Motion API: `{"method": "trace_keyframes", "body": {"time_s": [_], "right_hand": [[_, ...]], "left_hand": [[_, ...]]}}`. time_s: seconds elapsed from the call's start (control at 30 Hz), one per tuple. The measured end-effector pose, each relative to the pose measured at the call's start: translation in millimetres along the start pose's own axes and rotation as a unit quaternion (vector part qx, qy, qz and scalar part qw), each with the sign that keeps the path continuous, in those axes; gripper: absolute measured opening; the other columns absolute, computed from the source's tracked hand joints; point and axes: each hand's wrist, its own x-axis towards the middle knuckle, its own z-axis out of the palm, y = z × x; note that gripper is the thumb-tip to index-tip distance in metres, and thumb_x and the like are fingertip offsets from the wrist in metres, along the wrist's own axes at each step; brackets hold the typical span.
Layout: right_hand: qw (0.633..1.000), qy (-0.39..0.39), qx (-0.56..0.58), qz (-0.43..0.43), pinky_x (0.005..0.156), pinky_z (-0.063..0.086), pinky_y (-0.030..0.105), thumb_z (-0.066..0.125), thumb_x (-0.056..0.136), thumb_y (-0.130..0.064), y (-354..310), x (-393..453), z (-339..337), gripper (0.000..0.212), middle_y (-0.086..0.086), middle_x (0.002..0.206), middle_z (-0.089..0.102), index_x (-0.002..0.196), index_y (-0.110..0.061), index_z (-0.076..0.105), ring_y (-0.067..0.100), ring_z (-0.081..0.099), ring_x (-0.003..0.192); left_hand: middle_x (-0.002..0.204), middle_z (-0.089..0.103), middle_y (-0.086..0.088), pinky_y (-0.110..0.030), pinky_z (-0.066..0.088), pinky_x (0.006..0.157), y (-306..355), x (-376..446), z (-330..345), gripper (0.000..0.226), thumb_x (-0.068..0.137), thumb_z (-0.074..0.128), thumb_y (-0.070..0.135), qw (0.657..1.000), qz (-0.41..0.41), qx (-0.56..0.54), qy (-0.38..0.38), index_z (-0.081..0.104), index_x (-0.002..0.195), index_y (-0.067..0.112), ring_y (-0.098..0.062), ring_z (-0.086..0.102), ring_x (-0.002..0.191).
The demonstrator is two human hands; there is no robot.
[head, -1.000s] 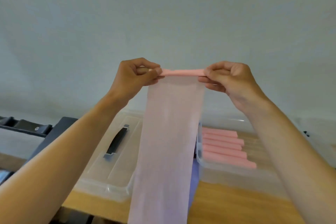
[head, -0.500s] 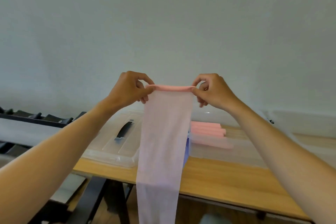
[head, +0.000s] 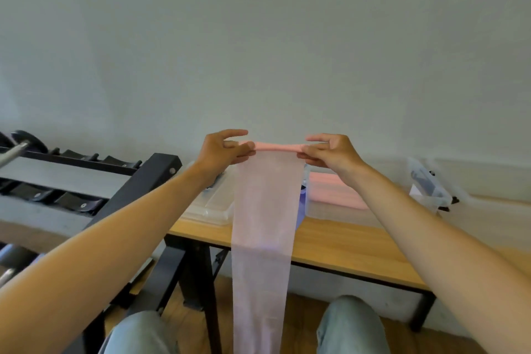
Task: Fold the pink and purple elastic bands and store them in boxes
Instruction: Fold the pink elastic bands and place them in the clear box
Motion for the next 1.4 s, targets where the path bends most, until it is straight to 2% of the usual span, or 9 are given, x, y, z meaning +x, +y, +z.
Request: {"method": "trace_keyframes", "body": {"time_s": [0.13,0.27,0.4,0.53,0.73,0.9,1.03,1.2,1.4], "right_hand": [[0.994,-0.008,-0.104,-0.022,0.077,0.063,0.025,0.077,0.09,0.0,21.0,-10.0,-2.6,0.019,0.015,0.091,0.079,0.109,0.005,0.074,0.021,0.08,0.087],[0.972,-0.001,-0.227,-0.063,0.071,0.063,0.027,0.074,0.093,-0.001,39.0,-19.8,5.6,0.005,0.012,0.083,0.078,0.098,-0.004,0.074,0.021,0.079,0.075],[0.941,-0.026,-0.326,-0.09,0.057,0.059,0.031,0.06,0.102,-0.01,52.2,-34.2,14.1,0.005,0.007,0.069,0.074,0.097,-0.011,0.06,0.02,0.073,0.054],[0.978,-0.024,-0.203,-0.051,0.065,0.062,0.035,0.062,0.097,-0.002,65.1,-45.1,18.8,0.005,0.009,0.075,0.078,0.094,-0.006,0.063,0.024,0.078,0.07],[1.0,0.002,-0.024,-0.004,0.074,0.064,0.032,0.071,0.097,-0.009,83.7,-64.7,26.2,0.012,0.016,0.086,0.079,0.094,0.003,0.069,0.027,0.08,0.083],[0.998,0.0,-0.058,-0.017,0.07,0.062,0.026,0.075,0.092,-0.002,113.5,-79.0,29.2,0.032,0.012,0.093,0.08,0.121,-0.01,0.067,0.018,0.079,0.085],[0.989,-0.005,-0.145,-0.005,0.072,0.058,0.019,0.078,0.09,-0.011,132.2,-95.0,28.7,0.018,-0.004,0.094,0.08,0.106,-0.02,0.078,0.004,0.076,0.081],[0.985,-0.009,-0.169,-0.011,0.068,0.061,0.028,0.072,0.096,-0.011,148.2,-118.5,34.1,0.009,-0.003,0.072,0.076,0.1,-0.018,0.076,0.014,0.075,0.063],[0.999,0.029,-0.029,0.03,0.079,0.065,0.042,0.068,0.095,0.005,160.0,-143.1,46.4,0.013,0.009,0.083,0.08,0.098,-0.007,0.073,0.025,0.079,0.08]], "left_hand": [[0.097,0.079,-0.009,-0.025,0.061,0.083,-29.6,-12.0,-5.8,0.034,0.088,0.08,0.013,0.995,-0.005,0.093,-0.042,0.073,0.121,0.007,-0.022,0.076,0.097],[0.082,0.079,-0.002,-0.025,0.063,0.072,-40.9,-25.1,-7.9,0.015,0.088,0.081,0.018,0.956,0.068,0.279,-0.056,0.078,0.1,0.011,-0.013,0.077,0.077],[0.068,0.077,-0.001,-0.032,0.063,0.059,-50.9,-42.6,-8.7,0.015,0.095,0.073,0.027,0.947,0.081,0.307,-0.055,0.073,0.103,0.015,-0.017,0.075,0.06],[0.078,0.079,-0.007,-0.043,0.065,0.071,-71.4,-52.7,-10.0,0.015,0.097,0.071,0.02,0.98,0.031,0.193,-0.029,0.072,0.109,0.011,-0.025,0.078,0.072],[0.089,0.08,-0.01,-0.034,0.064,0.081,-84.7,-76.1,1.1,0.018,0.094,0.074,0.02,0.998,-0.012,0.053,0.028,0.076,0.1,0.003,-0.023,0.079,0.088],[0.09,0.08,-0.005,-0.028,0.063,0.081,-103.4,-95.8,-1.3,0.027,0.09,0.076,0.013,0.997,-0.017,0.076,0.016,0.069,0.116,0.012,-0.019,0.078,0.086],[0.097,0.08,0.007,-0.029,0.062,0.086,-115.9,-114.1,-6.6,0.029,0.093,0.073,0.02,0.987,-0.011,0.159,-0.009,0.07,0.122,0.02,-0.009,0.076,0.09],[0.085,0.079,0.005,-0.037,0.063,0.077,-130.6,-136.8,-7.5,0.017,0.09,0.077,0.022,0.983,-0.019,0.181,0.029,0.076,0.107,0.02,-0.014,0.077,0.077],[0.083,0.079,-0.002,-0.036,0.064,0.076,-141.4,-164.1,1.9,0.015,0.09,0.075,0.008,0.992,-0.063,0.097,0.049,0.076,0.103,0.016,-0.019,0.078,0.081]]}}
